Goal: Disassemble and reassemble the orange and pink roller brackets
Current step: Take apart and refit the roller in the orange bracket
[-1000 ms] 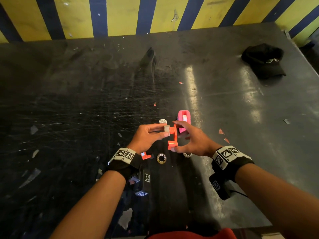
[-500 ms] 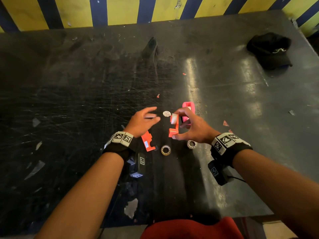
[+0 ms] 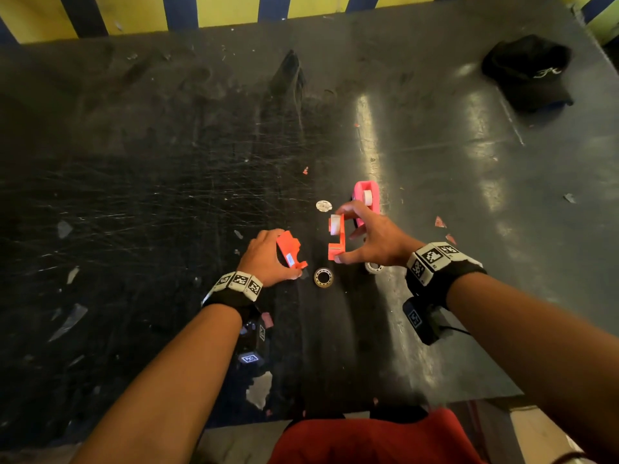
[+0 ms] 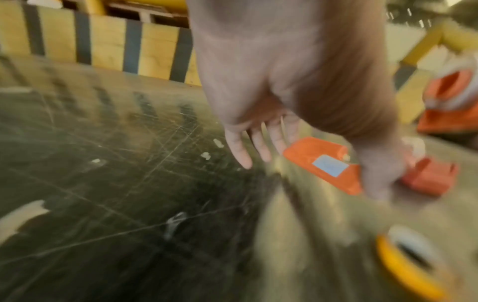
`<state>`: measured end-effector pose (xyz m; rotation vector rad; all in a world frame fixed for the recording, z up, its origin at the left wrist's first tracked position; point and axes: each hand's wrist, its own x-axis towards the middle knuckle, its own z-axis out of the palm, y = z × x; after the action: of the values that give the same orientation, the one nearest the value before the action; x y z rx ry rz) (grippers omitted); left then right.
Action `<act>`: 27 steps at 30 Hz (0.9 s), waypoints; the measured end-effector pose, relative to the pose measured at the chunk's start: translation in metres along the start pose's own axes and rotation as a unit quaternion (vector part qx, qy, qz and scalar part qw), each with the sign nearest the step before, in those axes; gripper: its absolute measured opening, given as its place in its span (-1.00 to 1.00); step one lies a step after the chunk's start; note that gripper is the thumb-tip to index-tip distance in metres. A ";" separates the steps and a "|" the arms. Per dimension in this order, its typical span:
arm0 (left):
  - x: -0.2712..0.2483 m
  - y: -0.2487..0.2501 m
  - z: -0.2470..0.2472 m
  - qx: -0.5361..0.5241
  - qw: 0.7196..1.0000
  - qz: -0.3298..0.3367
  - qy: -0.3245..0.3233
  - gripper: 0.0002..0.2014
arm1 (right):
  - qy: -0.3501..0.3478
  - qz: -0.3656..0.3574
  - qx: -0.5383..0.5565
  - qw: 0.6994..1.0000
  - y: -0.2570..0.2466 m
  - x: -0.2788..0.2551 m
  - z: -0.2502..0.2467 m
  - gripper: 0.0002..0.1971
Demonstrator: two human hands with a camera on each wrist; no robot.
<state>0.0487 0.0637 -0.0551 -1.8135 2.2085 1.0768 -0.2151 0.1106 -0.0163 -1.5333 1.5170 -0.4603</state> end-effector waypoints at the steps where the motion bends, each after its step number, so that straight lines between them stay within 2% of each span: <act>1: -0.002 0.005 -0.006 -0.075 0.997 0.021 -0.007 0.00 | 0.002 0.001 0.001 1.000 0.000 -0.001 -0.001 -0.17; 3: -0.007 0.021 -0.022 -0.202 0.976 0.067 -0.047 -0.08 | -0.001 0.002 -0.002 1.000 -0.002 -0.004 -0.004 -0.16; 5: -0.010 0.036 -0.035 -0.248 0.958 0.104 -0.095 -0.11 | -0.011 0.003 -0.001 1.000 -0.005 -0.006 -0.008 -0.17; 8: -0.013 0.047 -0.044 -0.247 0.951 0.128 -0.131 -0.11 | -0.019 0.003 0.013 1.000 -0.009 -0.008 -0.013 -0.19; 14: -0.018 0.053 -0.048 -0.245 0.949 0.129 -0.151 -0.09 | -0.030 0.017 0.036 0.999 -0.012 -0.014 -0.020 -0.22; 27: -0.029 0.058 -0.055 -0.199 0.957 0.128 -0.165 -0.06 | -0.018 0.020 0.085 0.996 -0.017 -0.026 -0.014 -0.25</act>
<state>0.0254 0.0593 0.0268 -1.3417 2.1703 1.8396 -0.2206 0.1269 0.0128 -1.3704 1.4402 -0.5207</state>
